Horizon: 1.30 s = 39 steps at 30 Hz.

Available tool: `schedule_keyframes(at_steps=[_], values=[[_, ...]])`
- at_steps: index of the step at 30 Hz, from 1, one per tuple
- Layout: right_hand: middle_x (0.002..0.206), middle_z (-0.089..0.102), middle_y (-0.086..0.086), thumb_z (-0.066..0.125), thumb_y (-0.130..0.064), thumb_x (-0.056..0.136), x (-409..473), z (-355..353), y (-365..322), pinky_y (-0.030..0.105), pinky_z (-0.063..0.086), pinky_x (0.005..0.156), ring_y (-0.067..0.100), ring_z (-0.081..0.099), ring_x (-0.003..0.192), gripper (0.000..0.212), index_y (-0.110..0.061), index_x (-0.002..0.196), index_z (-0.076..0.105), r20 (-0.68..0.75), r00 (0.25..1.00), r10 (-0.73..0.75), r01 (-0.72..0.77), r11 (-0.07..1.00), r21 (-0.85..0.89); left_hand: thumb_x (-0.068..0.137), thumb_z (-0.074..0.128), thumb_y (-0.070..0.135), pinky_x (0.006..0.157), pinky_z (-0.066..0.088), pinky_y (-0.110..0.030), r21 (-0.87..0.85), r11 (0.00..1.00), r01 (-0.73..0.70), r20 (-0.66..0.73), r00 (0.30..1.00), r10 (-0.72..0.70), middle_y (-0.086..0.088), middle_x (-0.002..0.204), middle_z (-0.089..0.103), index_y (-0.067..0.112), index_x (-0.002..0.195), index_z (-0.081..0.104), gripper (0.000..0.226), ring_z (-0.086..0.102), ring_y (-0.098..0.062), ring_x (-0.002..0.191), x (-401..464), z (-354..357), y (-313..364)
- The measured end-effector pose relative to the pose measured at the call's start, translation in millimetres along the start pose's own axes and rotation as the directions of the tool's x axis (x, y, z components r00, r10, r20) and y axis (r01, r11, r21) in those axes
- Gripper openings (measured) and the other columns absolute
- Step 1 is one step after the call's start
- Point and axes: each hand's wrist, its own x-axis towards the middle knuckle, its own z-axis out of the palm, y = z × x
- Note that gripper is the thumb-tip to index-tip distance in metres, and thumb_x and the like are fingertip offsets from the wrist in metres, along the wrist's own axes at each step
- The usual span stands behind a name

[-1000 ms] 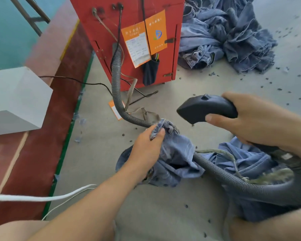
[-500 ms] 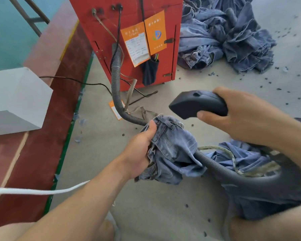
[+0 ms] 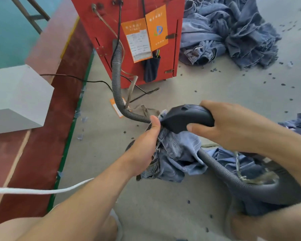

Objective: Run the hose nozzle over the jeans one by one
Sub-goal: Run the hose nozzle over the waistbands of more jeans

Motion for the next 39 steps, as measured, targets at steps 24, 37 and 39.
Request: schedule_keyframes(at_steps=[24, 37, 39], values=[[0.076, 0.06, -0.009, 0.057, -0.06, 0.091, 5, 18, -12, 0.032, 0.04, 0.055, 0.011, 0.056, 0.066, 0.032, -0.03, 0.1, 0.052, -0.048, 0.998, -0.044, 0.042, 0.999, -0.029, 0.097, 0.006, 0.077, 0.118, 0.033, -0.051, -0.453, 0.886, 0.099, 0.295, 0.955, 0.043, -0.017, 0.155, 0.049, 0.008, 0.152, 0.047, 0.097, 0.047, -0.035, 0.143, 5, -5, -3], [0.082, 0.061, -0.005, 0.06, -0.056, 0.096, 21, 20, -9, 0.034, 0.039, 0.057, 0.017, 0.058, 0.069, 0.033, -0.025, 0.104, 0.054, -0.094, 0.995, 0.024, -0.024, 1.0, 0.005, 0.094, 0.021, 0.083, 0.111, 0.044, -0.05, -0.504, 0.845, 0.177, 0.409, 0.911, 0.053, -0.02, 0.153, 0.049, 0.006, 0.151, 0.047, 0.099, 0.049, -0.038, 0.14, 2, -7, 3], [0.082, 0.062, -0.001, 0.06, -0.056, 0.097, 27, 11, -2, 0.032, 0.041, 0.055, 0.021, 0.061, 0.066, 0.034, -0.025, 0.105, 0.051, -0.192, 0.977, 0.095, -0.086, 0.995, 0.055, 0.098, 0.056, 0.058, 0.109, 0.048, -0.051, -0.355, 0.927, 0.118, 0.356, 0.934, 0.017, -0.023, 0.149, 0.053, 0.002, 0.148, 0.05, 0.074, 0.054, -0.04, 0.135, 0, -5, 3]])
